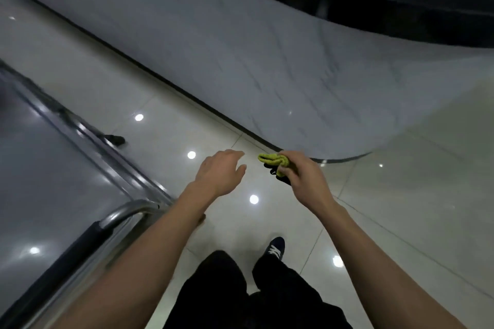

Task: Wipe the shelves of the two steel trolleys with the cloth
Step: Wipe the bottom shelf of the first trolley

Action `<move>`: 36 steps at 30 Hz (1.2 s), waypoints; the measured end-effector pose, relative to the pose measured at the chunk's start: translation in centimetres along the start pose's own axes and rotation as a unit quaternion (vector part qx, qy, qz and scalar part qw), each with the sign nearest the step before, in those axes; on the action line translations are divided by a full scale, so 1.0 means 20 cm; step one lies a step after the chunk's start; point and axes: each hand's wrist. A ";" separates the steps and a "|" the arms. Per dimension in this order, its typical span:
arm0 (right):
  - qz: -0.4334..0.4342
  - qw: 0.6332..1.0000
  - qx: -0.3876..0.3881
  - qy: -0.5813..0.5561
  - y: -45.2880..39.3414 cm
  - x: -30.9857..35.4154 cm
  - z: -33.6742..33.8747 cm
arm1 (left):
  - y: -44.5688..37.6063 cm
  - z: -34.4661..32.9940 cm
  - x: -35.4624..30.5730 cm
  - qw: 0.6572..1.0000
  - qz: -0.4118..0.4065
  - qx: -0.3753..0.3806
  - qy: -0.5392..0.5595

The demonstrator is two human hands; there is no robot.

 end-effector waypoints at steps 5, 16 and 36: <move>0.080 0.992 0.098 0.003 -0.45 0.07 -0.04 | -0.08 0.06 0.17 0.990 0.116 -0.035 0.067; 0.205 0.922 0.320 -0.068 -1.32 0.48 -0.55 | -0.28 0.29 0.72 0.919 0.315 -0.135 0.193; 0.365 0.737 0.569 0.002 -2.39 1.08 -1.41 | -0.47 0.46 1.16 0.727 0.583 -0.198 0.304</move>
Point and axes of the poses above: each hand's wrist, its own y-axis away from the middle knuckle, its own z-axis out of the back of the hand, x = y × z, and after that the axes turned 1 degree about y, right-handed
